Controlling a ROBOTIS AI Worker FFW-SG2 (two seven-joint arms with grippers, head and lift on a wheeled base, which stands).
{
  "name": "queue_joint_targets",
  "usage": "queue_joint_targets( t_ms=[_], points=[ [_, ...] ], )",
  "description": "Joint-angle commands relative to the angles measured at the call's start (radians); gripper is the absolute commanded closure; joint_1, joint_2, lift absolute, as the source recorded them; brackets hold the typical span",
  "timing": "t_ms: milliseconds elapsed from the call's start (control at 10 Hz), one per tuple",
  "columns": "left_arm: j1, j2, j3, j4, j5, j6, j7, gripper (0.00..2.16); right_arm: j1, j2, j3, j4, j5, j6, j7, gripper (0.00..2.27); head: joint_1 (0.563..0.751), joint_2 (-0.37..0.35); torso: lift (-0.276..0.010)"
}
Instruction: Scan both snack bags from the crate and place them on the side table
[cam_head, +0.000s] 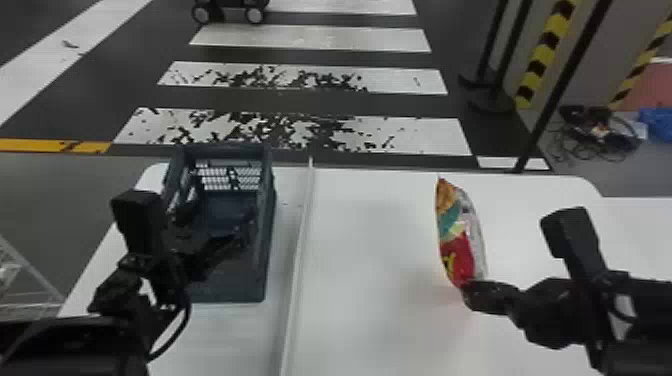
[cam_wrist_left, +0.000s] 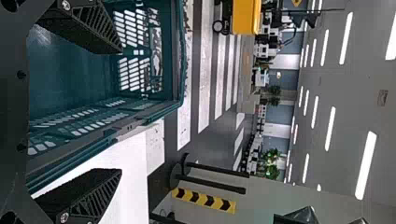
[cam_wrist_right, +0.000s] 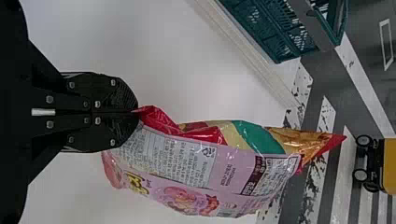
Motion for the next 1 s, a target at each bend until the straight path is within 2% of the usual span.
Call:
queue_joint_targets(
  t_ms=[0,100,400,500,700,900],
  points=[
    [0.001,0.000,0.001,-0.001,0.000,0.000,0.000,0.09,-0.011,0.002,-0.043,0.014,-0.104,0.055,0.000,0.66,0.695,0.001,-0.098],
    [0.001,0.000,0.001,-0.001,0.000,0.000,0.000,0.09,-0.010,0.002,-0.046,0.015,-0.116,0.064,0.000,0.05,0.695,0.005,-0.098],
    [0.001,0.000,-0.001,-0.001,0.000,0.000,0.000,0.09,-0.011,0.025,-0.066,0.017,-0.141,0.083,0.000,0.05,0.695,0.010,-0.098],
    [0.001,0.000,-0.001,-0.001,0.000,0.000,0.000,0.08,-0.018,0.032,-0.099,0.011,-0.196,0.113,0.000,0.05,0.695,0.011,-0.098],
    [0.001,0.000,-0.001,-0.001,-0.002,0.000,0.000,0.09,-0.068,0.039,-0.237,0.017,-0.452,0.218,-0.001,0.07,0.695,0.013,-0.098],
    [0.000,0.000,-0.001,-0.001,-0.003,0.000,-0.002,0.09,-0.090,0.057,-0.307,0.043,-0.575,0.233,-0.010,0.07,0.695,0.012,-0.098]
  ],
)
